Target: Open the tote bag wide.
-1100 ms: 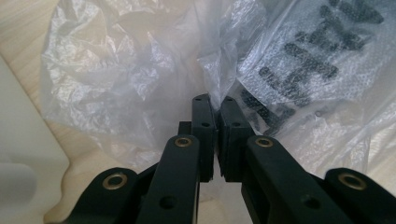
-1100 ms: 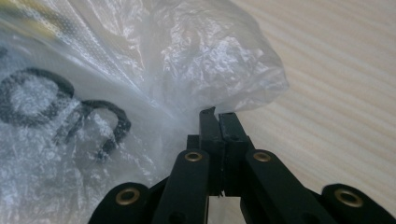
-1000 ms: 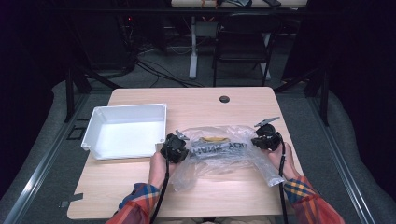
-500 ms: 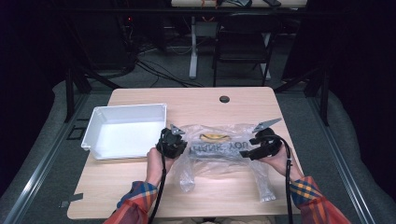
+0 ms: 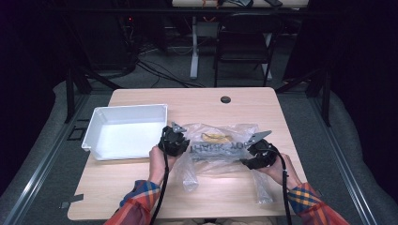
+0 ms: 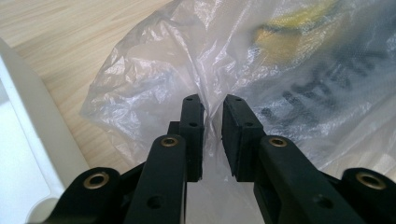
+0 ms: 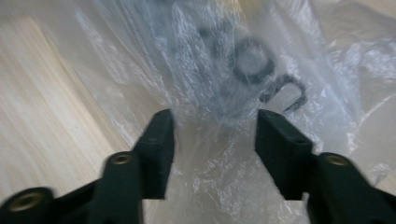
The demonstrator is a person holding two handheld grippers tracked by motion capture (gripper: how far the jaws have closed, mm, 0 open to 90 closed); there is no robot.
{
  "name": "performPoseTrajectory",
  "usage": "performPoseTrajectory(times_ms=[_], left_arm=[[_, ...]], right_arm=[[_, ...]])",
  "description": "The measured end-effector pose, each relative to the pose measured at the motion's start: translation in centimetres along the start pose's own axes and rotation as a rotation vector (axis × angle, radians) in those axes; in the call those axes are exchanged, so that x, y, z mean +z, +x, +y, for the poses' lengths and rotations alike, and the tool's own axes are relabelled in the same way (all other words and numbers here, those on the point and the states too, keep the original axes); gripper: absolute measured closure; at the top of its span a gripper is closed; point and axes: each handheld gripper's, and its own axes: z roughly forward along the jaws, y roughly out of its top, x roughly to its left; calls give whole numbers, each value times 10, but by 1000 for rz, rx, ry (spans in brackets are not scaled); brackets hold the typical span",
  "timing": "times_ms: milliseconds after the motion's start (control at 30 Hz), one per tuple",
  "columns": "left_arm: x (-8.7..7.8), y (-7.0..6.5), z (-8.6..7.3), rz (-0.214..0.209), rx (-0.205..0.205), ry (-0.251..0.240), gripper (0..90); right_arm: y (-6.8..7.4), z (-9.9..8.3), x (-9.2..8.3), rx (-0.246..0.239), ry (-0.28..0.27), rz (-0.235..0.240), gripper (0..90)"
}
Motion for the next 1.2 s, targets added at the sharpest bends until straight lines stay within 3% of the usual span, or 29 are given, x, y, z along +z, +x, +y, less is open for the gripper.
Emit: performPoseTrajectory(times_ms=[133, 233, 433, 500, 633, 700, 833, 1033, 1100, 1200], left_arm=[[-1, 1, -1, -10, -1, 5, 755], [-1, 1, -2, -18, 9, 14, 711], [-12, -7, 3, -59, 57, 11, 440], [-18, -12, 4, -71, 73, -5, 384], [-23, -24, 6, -112, 129, 28, 316], [-19, -31, 5, -80, 175, 64, 286], [-7, -35, 1, -25, 226, 152, 324], [-7, -32, -2, -25, 236, 141, 621], [-8, -32, -1, -38, 221, 123, 579], [-14, -36, 2, -64, 208, 74, 403]], right_arm=[[-7, 1, -9, 27, -63, -2, 800], [-10, 4, -10, 35, -81, -28, 898], [-16, 16, -5, 59, -109, -52, 900], [-17, 19, -4, 69, -120, -54, 900], [-19, 23, -3, 92, -150, -62, 900], [-21, 23, -4, 110, -173, -63, 900], [-25, 24, -8, 143, -236, -71, 900], [-31, 23, -13, 173, -279, -57, 900], [-31, 23, -14, 171, -281, -57, 900], [-28, 25, -15, 163, -285, -49, 900]])
